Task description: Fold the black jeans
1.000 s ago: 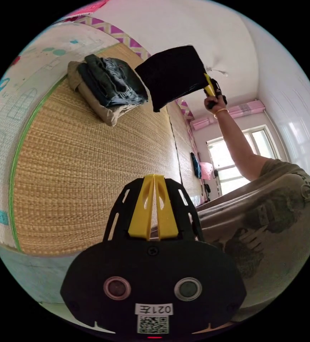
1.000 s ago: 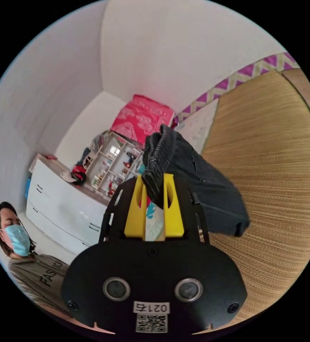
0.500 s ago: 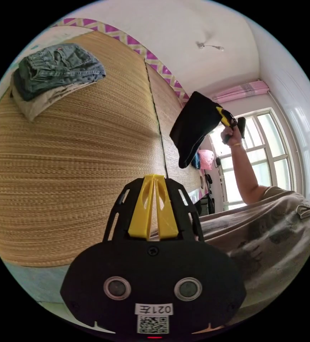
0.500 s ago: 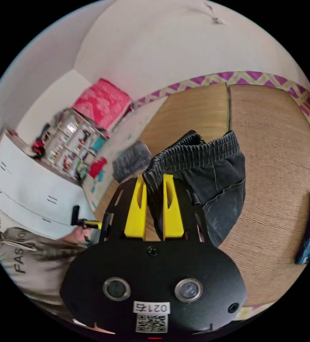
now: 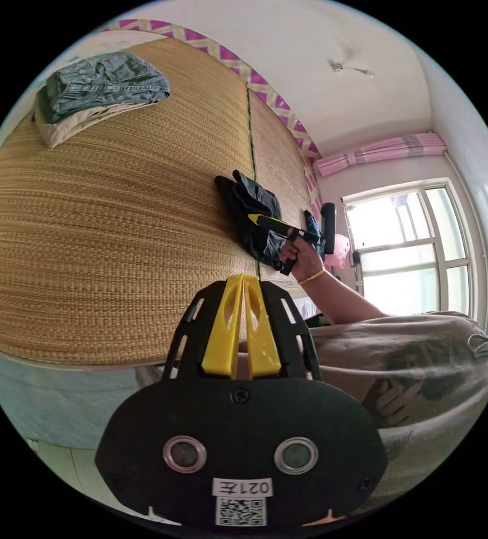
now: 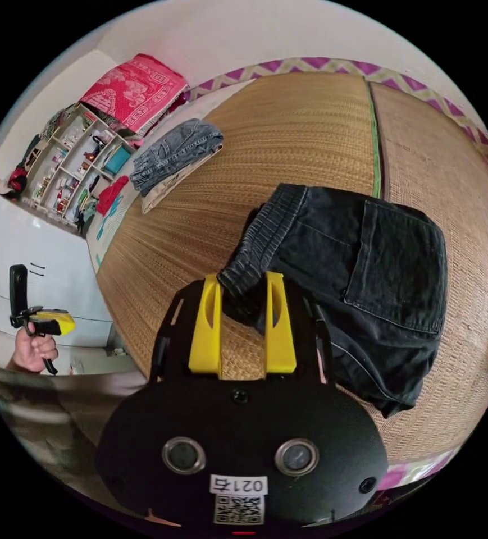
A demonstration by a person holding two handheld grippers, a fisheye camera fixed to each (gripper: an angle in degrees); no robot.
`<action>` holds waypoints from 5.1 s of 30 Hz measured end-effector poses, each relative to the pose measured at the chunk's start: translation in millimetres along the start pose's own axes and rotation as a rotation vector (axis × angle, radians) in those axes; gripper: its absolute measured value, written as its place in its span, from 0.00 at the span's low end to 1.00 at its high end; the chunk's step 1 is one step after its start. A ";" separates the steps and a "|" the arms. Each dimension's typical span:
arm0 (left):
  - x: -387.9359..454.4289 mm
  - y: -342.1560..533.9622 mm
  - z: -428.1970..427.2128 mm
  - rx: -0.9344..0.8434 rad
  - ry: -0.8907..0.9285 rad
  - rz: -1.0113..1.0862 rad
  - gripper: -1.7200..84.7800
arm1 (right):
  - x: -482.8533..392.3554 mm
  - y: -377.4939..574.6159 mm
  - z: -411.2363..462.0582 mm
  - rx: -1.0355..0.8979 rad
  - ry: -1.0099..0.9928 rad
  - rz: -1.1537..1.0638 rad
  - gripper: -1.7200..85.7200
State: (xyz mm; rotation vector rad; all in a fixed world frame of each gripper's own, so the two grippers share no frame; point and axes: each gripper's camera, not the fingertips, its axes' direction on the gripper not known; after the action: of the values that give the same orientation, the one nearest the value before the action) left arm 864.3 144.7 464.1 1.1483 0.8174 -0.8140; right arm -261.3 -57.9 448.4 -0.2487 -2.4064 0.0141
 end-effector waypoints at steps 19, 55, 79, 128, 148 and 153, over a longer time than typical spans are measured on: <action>36.2 -98.7 47.3 -0.207 0.126 0.125 0.01 | 210.3 146.8 -90.1 0.548 -0.696 0.719 0.07; 464.8 -147.0 459.4 -0.229 -0.525 0.636 0.06 | 202.8 220.4 -52.1 0.170 0.487 0.156 0.01; 380.3 -156.0 253.8 0.170 -0.212 0.378 0.02 | 204.6 268.3 -44.4 0.072 0.338 0.320 0.01; 193.9 -294.9 236.7 -0.355 -0.662 0.644 0.12 | 245.5 -177.2 47.0 -0.613 0.419 -0.544 0.02; 179.0 -282.1 242.8 -0.529 -0.611 0.913 0.06 | 181.7 -91.2 -112.9 -0.309 0.309 -0.541 0.01; 203.2 -220.1 170.9 -0.406 -0.570 0.914 0.03 | 192.6 -74.3 -115.2 -0.296 0.327 -0.501 0.01</action>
State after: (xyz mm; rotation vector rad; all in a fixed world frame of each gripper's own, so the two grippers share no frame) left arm 789.4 -92.6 225.3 0.7335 -0.0632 -0.1565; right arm -339.5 -102.3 667.0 0.2096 -2.0750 -0.5693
